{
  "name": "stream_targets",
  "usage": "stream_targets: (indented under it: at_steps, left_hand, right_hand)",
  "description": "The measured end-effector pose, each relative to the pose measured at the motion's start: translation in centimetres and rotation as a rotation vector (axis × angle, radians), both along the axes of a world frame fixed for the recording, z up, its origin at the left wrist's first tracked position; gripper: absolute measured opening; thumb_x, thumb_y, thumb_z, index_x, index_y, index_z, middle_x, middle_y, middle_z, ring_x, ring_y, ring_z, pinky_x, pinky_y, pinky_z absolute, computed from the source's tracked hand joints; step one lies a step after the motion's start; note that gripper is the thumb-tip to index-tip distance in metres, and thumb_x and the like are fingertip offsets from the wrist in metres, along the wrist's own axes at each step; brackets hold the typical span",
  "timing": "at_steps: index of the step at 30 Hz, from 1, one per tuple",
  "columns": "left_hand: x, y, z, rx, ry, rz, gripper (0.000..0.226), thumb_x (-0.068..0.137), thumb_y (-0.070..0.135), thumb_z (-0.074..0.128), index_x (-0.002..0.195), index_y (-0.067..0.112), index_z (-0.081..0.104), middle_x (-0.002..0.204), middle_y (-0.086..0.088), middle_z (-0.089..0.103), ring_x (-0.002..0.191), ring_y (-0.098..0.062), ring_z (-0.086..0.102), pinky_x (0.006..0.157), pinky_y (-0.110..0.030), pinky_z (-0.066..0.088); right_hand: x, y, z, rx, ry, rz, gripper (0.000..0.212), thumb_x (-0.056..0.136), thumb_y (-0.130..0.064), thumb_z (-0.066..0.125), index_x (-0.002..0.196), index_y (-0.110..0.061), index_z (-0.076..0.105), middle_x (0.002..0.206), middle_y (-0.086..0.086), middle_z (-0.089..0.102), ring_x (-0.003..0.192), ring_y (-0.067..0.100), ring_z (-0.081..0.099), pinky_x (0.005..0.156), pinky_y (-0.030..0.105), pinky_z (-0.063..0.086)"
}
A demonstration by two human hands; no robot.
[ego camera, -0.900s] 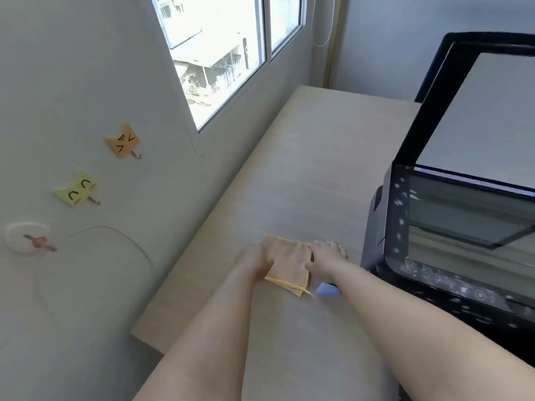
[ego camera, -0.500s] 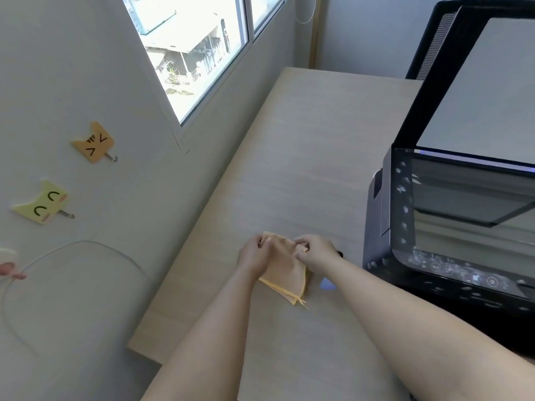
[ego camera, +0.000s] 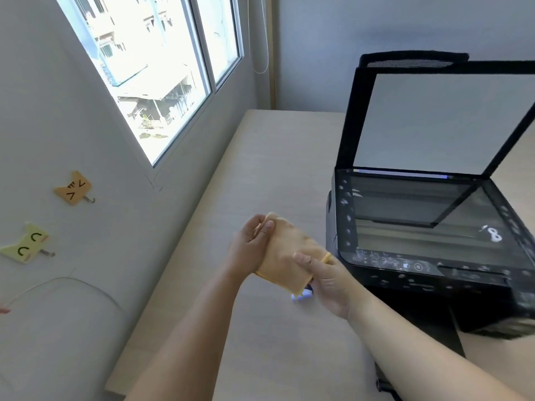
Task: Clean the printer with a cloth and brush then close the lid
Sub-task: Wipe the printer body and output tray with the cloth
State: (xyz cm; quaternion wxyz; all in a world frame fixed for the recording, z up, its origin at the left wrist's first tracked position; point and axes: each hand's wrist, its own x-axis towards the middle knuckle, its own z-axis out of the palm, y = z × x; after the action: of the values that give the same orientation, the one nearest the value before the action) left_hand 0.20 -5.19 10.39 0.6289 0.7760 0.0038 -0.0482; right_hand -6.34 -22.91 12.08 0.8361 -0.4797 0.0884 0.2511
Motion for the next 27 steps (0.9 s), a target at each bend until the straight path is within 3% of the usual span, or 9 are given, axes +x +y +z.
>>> stream_targets:
  at_steps: [6, 9, 11, 14, 18, 20, 23, 25, 27]
  left_hand:
    - [-1.5, -5.5, 3.7, 0.047, -0.016, -0.091, 0.02, 0.084, 0.049, 0.059, 0.088, 0.03, 0.064, 0.078, -0.007, 0.071, 0.066, -0.024, 0.062, 0.059, -0.04, 0.05]
    - [-2.5, -7.9, 4.0, -0.007, 0.054, -0.186, 0.004, 0.094, 0.031, 0.058, 0.093, 0.027, 0.059, 0.074, -0.006, 0.067, 0.061, -0.02, 0.057, 0.049, -0.026, 0.043]
    - [-3.4, -9.5, 4.0, -0.041, 0.103, -0.209, 0.004, 0.096, 0.024, 0.056, 0.092, 0.023, 0.055, 0.077, -0.009, 0.064, 0.062, -0.021, 0.056, 0.045, -0.022, 0.042]
    - [-5.2, -11.8, 3.4, -0.013, 0.104, -0.209, 0.01, 0.094, 0.03, 0.057, 0.088, 0.023, 0.058, 0.075, -0.003, 0.063, 0.064, -0.017, 0.057, 0.052, -0.028, 0.046]
    - [-7.9, -13.6, 1.9, 0.179, -0.018, -0.33, 0.008, 0.085, 0.04, 0.053, 0.085, 0.034, 0.058, 0.078, 0.002, 0.065, 0.067, -0.02, 0.059, 0.065, -0.045, 0.051]
    - [-9.1, -14.0, 1.8, 0.242, -0.136, -0.399, 0.004, 0.086, 0.036, 0.056, 0.09, 0.036, 0.058, 0.084, 0.009, 0.062, 0.072, -0.012, 0.057, 0.071, -0.04, 0.051]
    - [-9.7, -14.2, 1.7, 0.302, -0.327, -0.491, 0.009, 0.092, 0.034, 0.06, 0.1, 0.03, 0.062, 0.094, 0.014, 0.056, 0.081, -0.008, 0.055, 0.071, -0.019, 0.047]
    - [-9.0, -13.8, 0.7, 0.372, -0.39, -0.443, 0.011, 0.093, 0.033, 0.057, 0.102, 0.028, 0.062, 0.095, 0.017, 0.054, 0.084, -0.004, 0.056, 0.074, -0.017, 0.045]
    - [-7.8, -13.1, -0.6, 0.423, -0.42, -0.325, 0.011, 0.092, 0.029, 0.054, 0.1, 0.027, 0.062, 0.096, 0.017, 0.055, 0.089, -0.005, 0.054, 0.078, -0.023, 0.046]
  right_hand:
    - [-2.5, -3.4, 4.4, -0.175, -0.366, -0.196, 0.017, 0.08, -0.007, 0.07, 0.094, -0.014, 0.075, 0.1, 0.011, 0.071, 0.093, 0.021, 0.067, 0.079, 0.038, 0.056]
    - [-2.7, -4.5, 5.0, -0.313, -0.505, -0.343, 0.019, 0.089, -0.003, 0.064, 0.105, -0.012, 0.07, 0.116, 0.016, 0.063, 0.101, 0.023, 0.065, 0.081, 0.031, 0.055]
    - [-2.6, -4.9, 5.0, -0.265, -0.492, -0.451, 0.018, 0.092, -0.001, 0.059, 0.11, 0.0, 0.063, 0.105, 0.016, 0.07, 0.097, 0.025, 0.068, 0.083, 0.03, 0.055]
    - [-2.8, -5.4, 4.7, -0.267, -0.453, -0.631, 0.014, 0.094, -0.005, 0.056, 0.099, -0.008, 0.068, 0.083, 0.0, 0.072, 0.081, 0.012, 0.069, 0.073, 0.023, 0.055]
    - [-2.7, -7.5, 3.9, -0.412, -0.448, -0.792, 0.014, 0.097, -0.019, 0.055, 0.099, -0.019, 0.068, 0.084, -0.005, 0.068, 0.081, 0.01, 0.065, 0.077, 0.029, 0.055]
    - [-2.2, -9.1, 3.5, -0.461, -0.437, -0.805, 0.014, 0.097, -0.023, 0.055, 0.103, -0.019, 0.067, 0.093, 0.002, 0.069, 0.087, 0.016, 0.066, 0.081, 0.036, 0.055]
    - [-1.6, -11.4, 2.9, -0.693, -0.52, -0.755, 0.012, 0.095, -0.028, 0.059, 0.1, -0.027, 0.069, 0.1, 0.004, 0.068, 0.095, 0.018, 0.065, 0.088, 0.033, 0.052]
    - [-1.6, -13.1, 2.4, -0.997, -0.657, -0.672, 0.011, 0.094, -0.03, 0.059, 0.096, -0.032, 0.07, 0.096, -0.004, 0.062, 0.088, 0.01, 0.062, 0.08, 0.021, 0.05]
    - [-2.0, -14.8, 1.3, -1.359, -0.754, -0.539, 0.013, 0.094, -0.028, 0.06, 0.101, -0.026, 0.071, 0.094, -0.007, 0.055, 0.076, 0.014, 0.059, 0.067, 0.026, 0.051]
